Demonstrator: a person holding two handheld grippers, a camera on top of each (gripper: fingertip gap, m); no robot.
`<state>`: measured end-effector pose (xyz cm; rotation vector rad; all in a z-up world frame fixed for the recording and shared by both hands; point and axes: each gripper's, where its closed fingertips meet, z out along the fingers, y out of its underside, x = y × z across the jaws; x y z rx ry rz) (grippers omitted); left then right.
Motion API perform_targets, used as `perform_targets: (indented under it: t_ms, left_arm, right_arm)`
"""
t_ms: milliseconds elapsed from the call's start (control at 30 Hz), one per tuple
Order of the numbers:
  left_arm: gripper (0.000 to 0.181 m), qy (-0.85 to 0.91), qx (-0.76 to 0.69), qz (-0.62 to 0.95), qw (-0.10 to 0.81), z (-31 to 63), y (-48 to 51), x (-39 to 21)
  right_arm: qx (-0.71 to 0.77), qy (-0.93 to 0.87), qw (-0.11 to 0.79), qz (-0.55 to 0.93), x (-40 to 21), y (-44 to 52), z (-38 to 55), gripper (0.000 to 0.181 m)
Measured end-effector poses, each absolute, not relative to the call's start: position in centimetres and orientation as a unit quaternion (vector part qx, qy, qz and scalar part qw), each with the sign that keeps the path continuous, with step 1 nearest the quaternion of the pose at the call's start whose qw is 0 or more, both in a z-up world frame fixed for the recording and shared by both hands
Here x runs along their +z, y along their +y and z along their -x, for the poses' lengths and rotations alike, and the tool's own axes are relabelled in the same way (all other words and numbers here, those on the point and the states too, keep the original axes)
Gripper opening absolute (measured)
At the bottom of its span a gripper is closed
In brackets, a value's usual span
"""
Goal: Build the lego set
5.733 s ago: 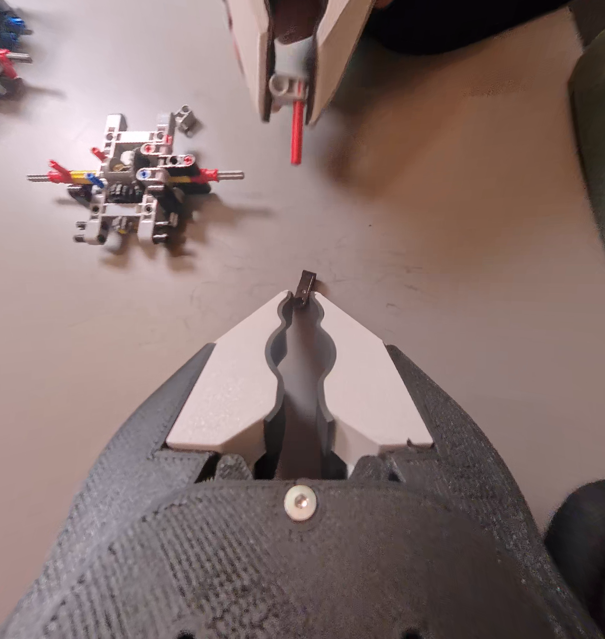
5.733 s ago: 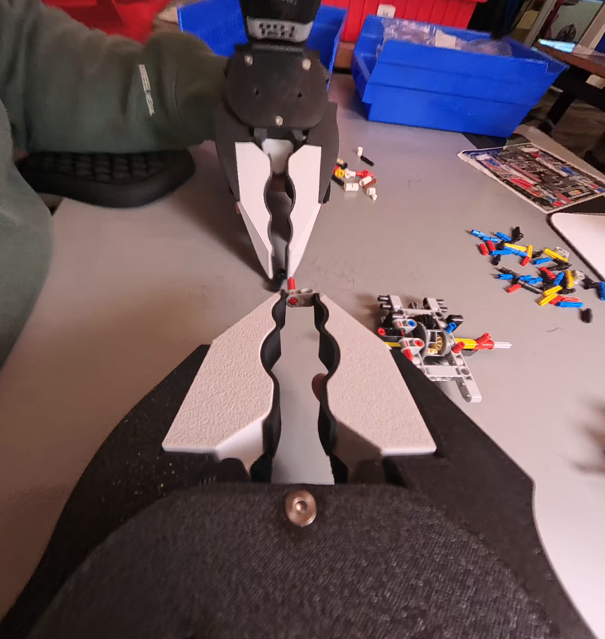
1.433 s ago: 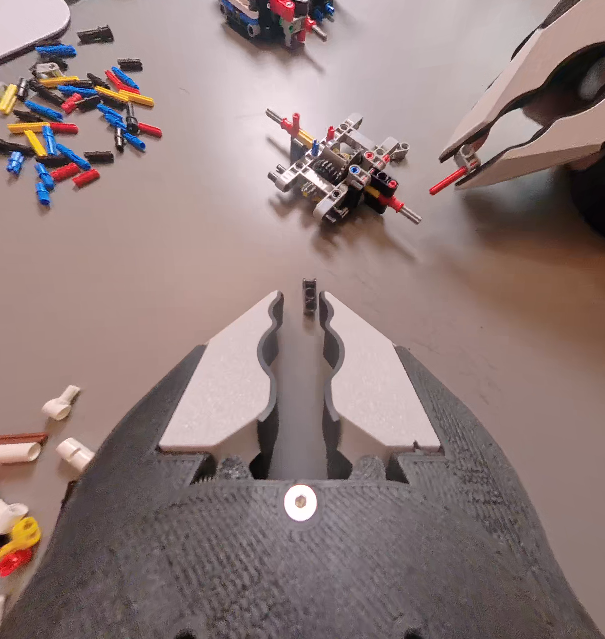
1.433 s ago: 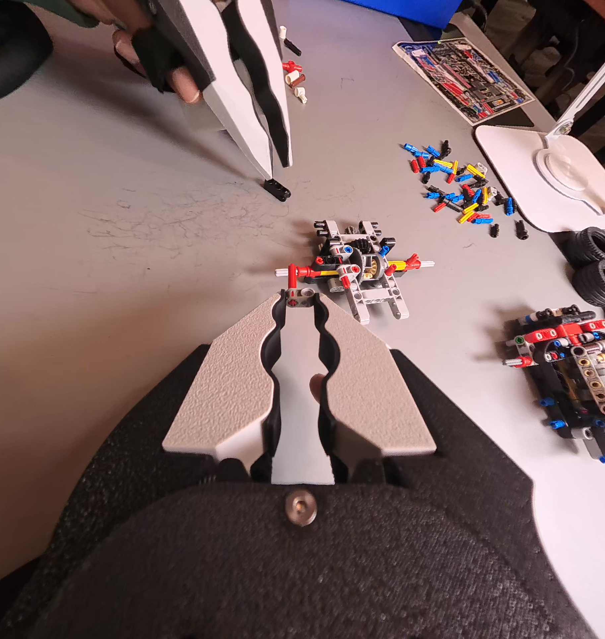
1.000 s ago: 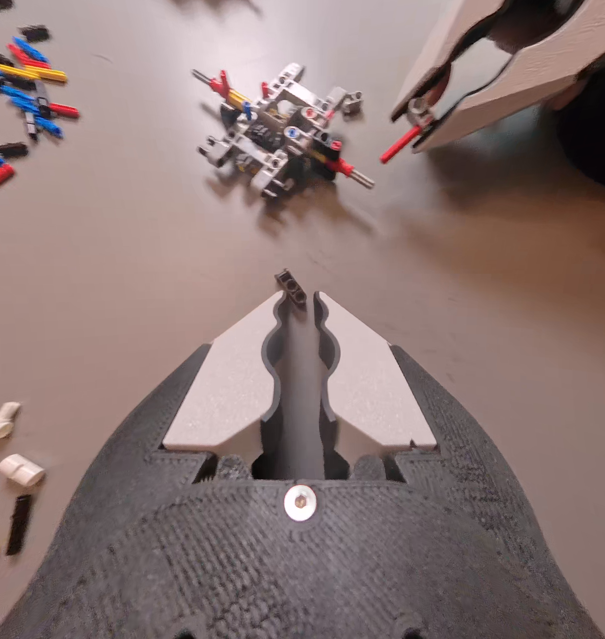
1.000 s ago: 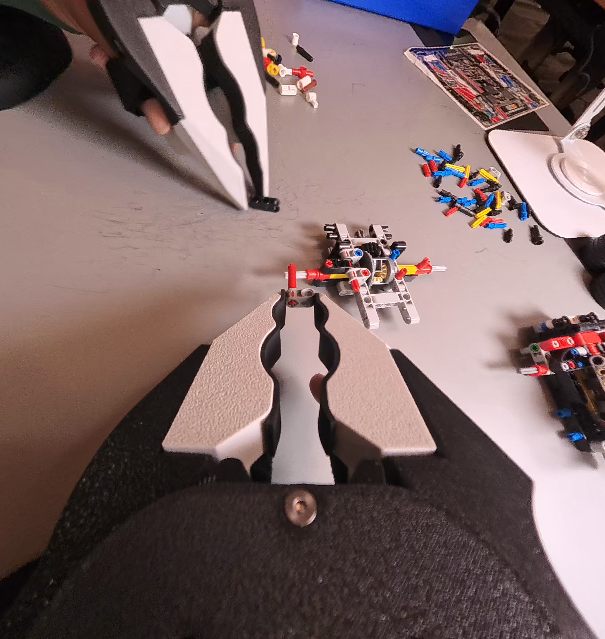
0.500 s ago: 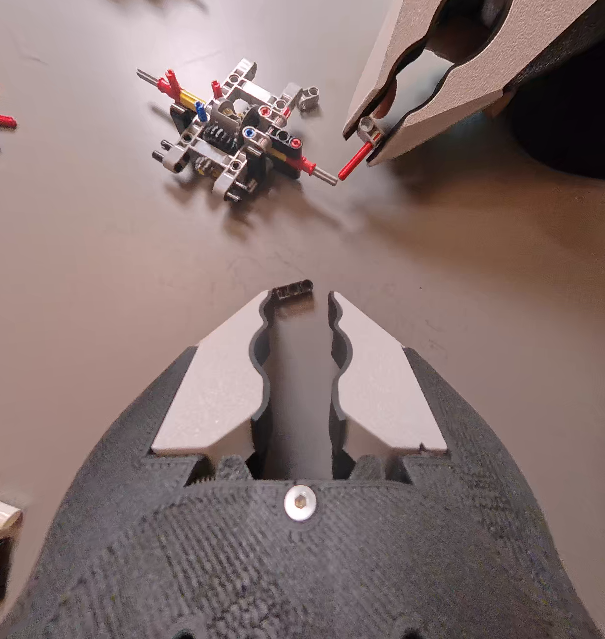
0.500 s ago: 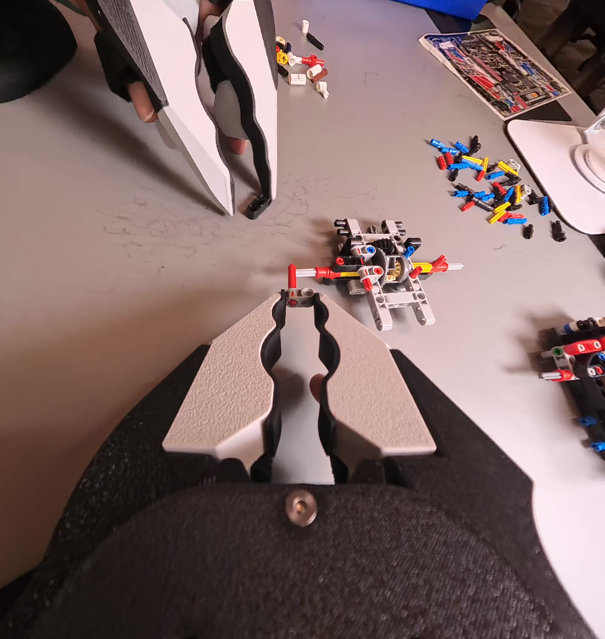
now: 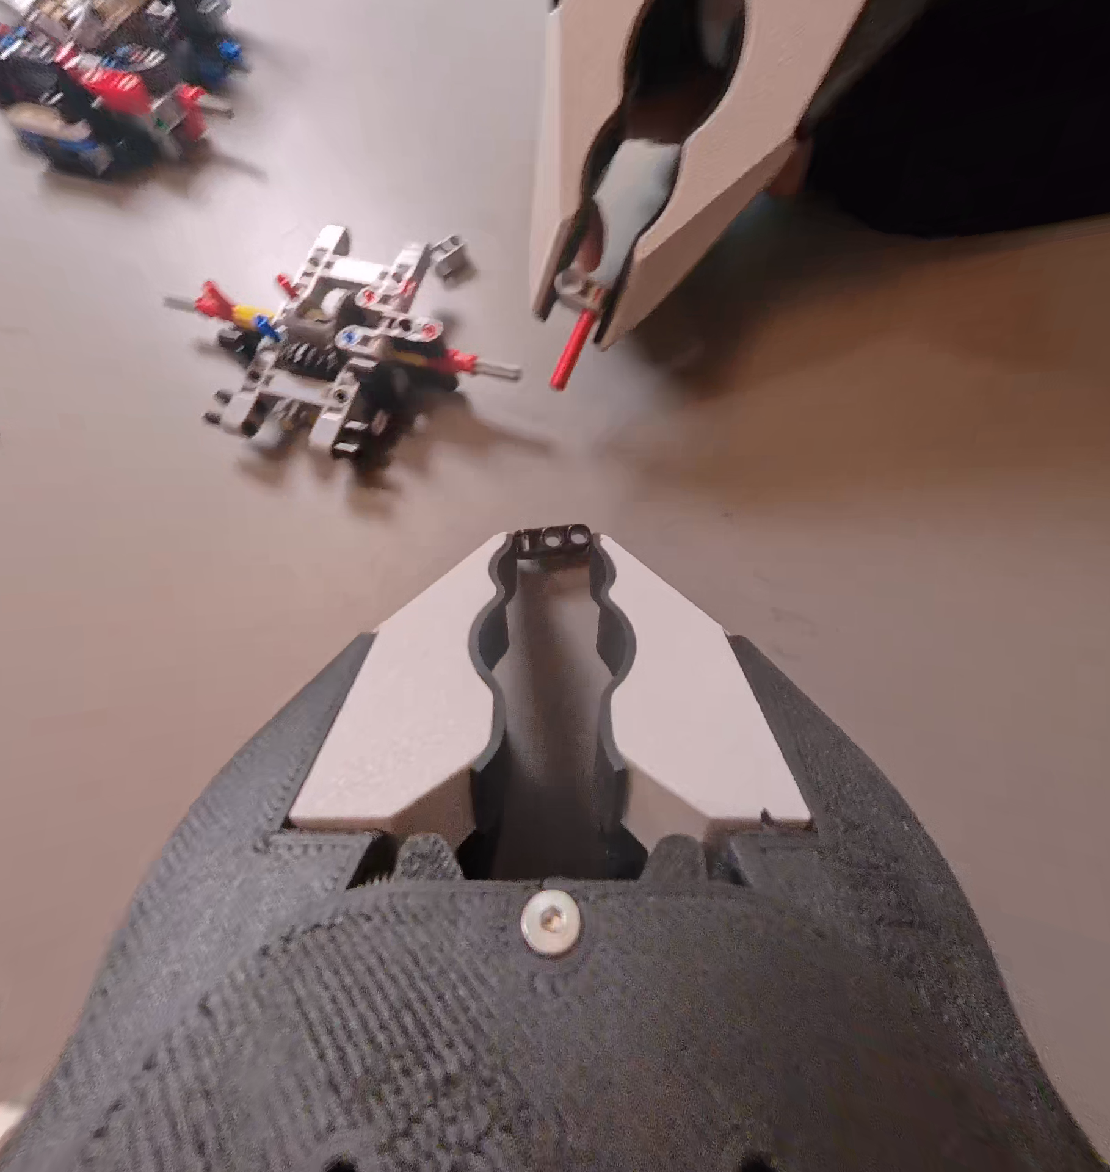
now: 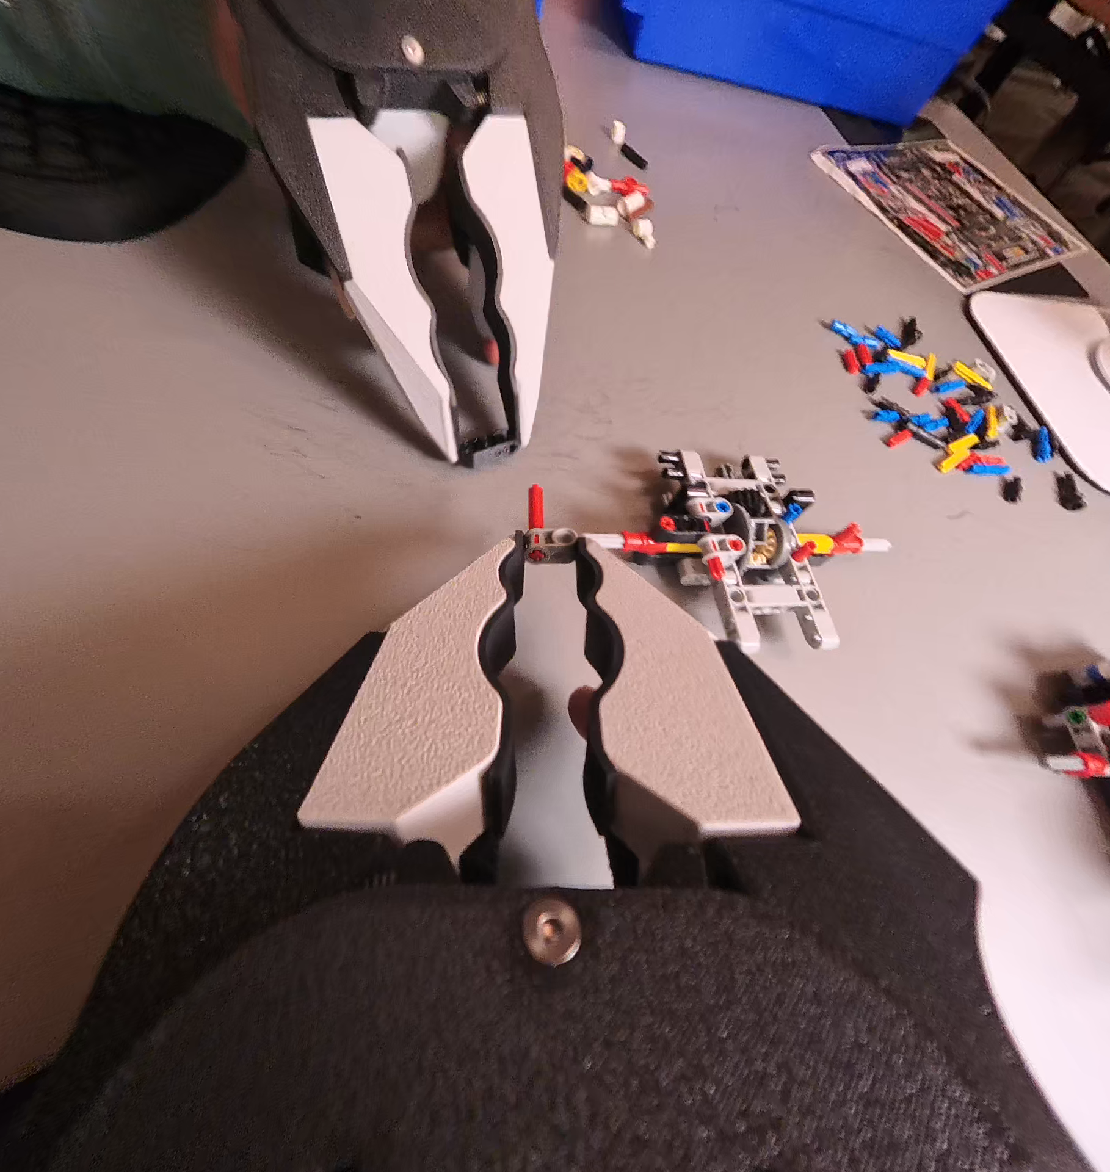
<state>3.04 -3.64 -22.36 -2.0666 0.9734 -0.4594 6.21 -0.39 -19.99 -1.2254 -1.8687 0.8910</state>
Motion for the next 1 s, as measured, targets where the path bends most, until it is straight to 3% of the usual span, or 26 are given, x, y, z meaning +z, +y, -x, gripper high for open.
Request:
perform_targets:
  t_ms: [33,233,1000]
  left_arm:
    - [0.021,0.393,-0.206,0.800,0.404,-3.8,-4.1,-21.8]
    - [0.021,0.410,-0.257,0.756,0.442,-5.3,-5.0,-19.6]
    - [0.020,0.446,-0.255,0.736,0.440,-6.5,-6.3,-19.8]
  right_arm:
    - [0.355,-0.727,0.359,0.466,-19.8,-0.9,-6.2,0.015]
    - [0.394,-0.743,0.336,0.425,-19.5,-3.4,-6.4,0.015]
    - [0.420,-0.748,0.292,0.423,-19.7,-4.4,-6.5,0.015]
